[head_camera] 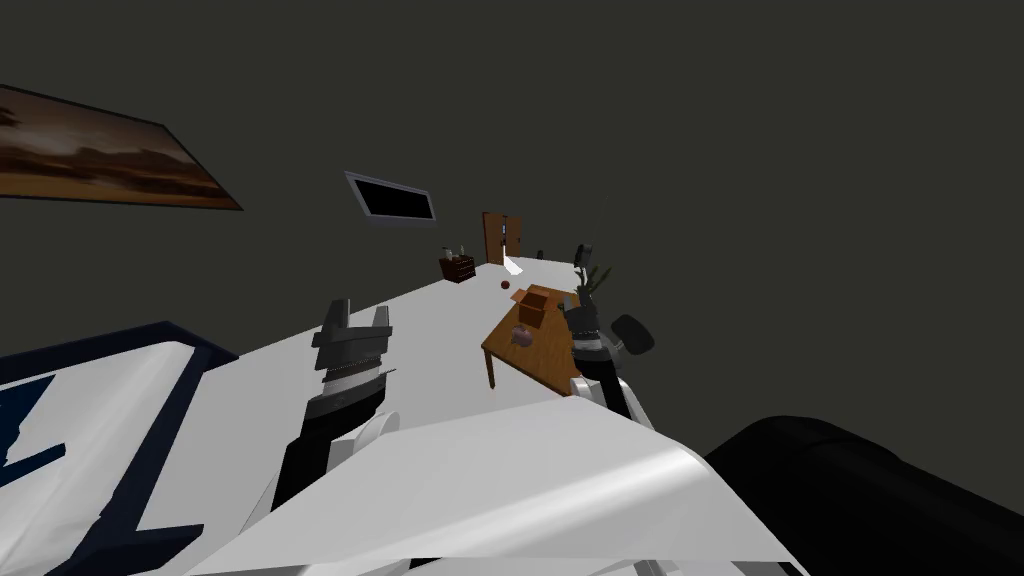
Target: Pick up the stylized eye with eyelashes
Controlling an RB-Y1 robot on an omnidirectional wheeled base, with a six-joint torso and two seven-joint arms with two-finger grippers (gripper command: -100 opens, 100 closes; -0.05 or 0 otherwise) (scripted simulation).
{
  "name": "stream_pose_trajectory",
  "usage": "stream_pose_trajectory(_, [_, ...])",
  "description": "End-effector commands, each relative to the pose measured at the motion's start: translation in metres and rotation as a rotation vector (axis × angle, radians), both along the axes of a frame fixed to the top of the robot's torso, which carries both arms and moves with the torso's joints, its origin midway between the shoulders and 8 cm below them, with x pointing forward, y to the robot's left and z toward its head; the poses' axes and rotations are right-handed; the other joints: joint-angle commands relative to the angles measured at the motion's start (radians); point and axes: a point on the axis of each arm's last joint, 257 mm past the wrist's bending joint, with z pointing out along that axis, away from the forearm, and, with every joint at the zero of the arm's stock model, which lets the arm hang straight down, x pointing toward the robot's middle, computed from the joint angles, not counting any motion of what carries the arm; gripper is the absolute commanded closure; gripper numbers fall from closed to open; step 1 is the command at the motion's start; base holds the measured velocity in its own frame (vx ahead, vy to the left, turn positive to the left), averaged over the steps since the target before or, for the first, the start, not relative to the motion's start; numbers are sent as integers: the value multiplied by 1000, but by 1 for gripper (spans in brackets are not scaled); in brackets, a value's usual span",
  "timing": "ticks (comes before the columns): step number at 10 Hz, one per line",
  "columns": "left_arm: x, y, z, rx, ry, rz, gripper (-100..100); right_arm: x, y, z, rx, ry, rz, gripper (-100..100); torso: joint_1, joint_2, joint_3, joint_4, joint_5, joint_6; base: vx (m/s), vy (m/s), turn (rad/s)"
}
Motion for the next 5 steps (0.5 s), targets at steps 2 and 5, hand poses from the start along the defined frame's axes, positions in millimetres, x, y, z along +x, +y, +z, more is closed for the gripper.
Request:
stream_pose_trajectory(2, [0,0,0,0,0,0,0,8,13,-18,-53,41,35,-100,3,2,1,0,0,0,-63,76,-69])
stream_pose_trajectory(5, [0,0,0,0,0,0,0,21,28,-54,-124,119,75,-100,8,7,4,2,2,0,-111,124,-63])
